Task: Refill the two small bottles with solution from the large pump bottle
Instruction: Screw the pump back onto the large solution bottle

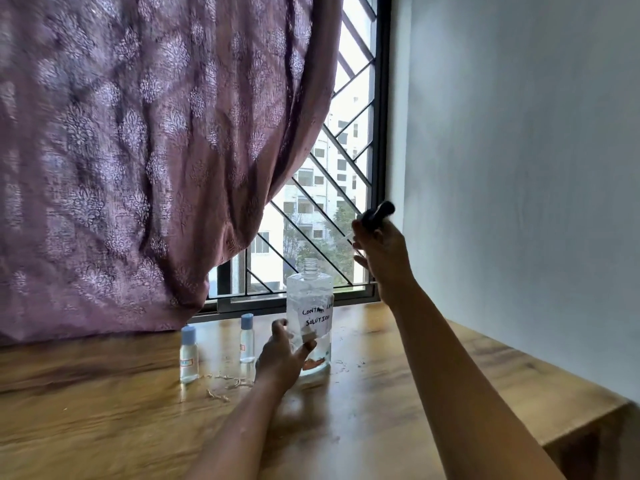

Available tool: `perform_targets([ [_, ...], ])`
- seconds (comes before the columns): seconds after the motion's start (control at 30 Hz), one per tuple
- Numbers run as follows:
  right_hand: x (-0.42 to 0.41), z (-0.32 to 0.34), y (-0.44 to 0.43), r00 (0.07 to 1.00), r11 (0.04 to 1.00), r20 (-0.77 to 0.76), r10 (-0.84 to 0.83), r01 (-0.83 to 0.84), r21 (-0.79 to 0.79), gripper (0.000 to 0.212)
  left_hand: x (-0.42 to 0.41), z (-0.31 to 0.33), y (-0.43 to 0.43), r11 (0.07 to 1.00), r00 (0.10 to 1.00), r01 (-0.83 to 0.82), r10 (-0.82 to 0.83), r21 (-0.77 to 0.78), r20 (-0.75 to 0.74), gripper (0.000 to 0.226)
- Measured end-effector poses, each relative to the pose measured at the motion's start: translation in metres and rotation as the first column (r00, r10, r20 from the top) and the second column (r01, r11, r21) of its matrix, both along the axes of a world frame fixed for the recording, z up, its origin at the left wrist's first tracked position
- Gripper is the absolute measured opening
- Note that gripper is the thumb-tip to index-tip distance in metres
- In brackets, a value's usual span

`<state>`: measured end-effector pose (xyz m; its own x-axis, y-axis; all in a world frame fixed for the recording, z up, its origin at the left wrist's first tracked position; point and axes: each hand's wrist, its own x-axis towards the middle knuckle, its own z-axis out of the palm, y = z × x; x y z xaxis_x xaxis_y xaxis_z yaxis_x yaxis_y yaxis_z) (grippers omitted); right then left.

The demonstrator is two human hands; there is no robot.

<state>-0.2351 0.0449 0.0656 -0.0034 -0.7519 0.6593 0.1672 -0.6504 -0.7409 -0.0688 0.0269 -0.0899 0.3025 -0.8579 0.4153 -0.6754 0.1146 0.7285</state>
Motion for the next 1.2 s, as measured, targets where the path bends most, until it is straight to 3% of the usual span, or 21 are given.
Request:
perform_targets([
  [0.17, 0.01, 0.023, 0.003, 0.975, 0.979, 0.13, -0.178, 0.189, -0.073, 0.024, 0.004, -0.001, 0.007, 1.0, 1.0, 0.009, -0.009, -0.016, -0.011, 0.062],
  [0.47, 0.01, 0.056, 0.009, 0.95, 0.951, 0.204, -0.238, 0.271, -0.15, 0.029, 0.002, 0.001, 0.012, 0.999, 1.0, 0.022, -0.021, -0.038, 0.001, 0.059],
  [0.83, 0.015, 0.042, -0.009, 0.941, 0.93, 0.063, -0.334, 0.339, -0.139, 0.034, 0.002, 0.001, 0.016, 0.997, 0.999, 0.04, -0.042, -0.07, -0.03, 0.059],
  [0.93, 0.013, 0.049, -0.007, 0.933, 0.921, 0.044, -0.356, 0.358, -0.154, 0.023, 0.003, -0.001, 0.015, 0.994, 0.998, 0.06, -0.062, -0.087, -0.022, 0.058],
  [1.07, 0.015, 0.045, -0.007, 0.899, 0.912, -0.181, -0.399, 0.368, -0.183, 0.024, 0.0, -0.001, 0.016, 0.989, 0.995, 0.097, -0.094, -0.116, 0.025, 0.06],
  [1.2, 0.031, 0.003, -0.025, 0.847, 0.967, -0.482, -0.224, 0.256, 0.002, 0.045, 0.002, -0.001, 0.016, 0.988, 0.995, 0.104, -0.102, -0.114, 0.025, 0.06],
])
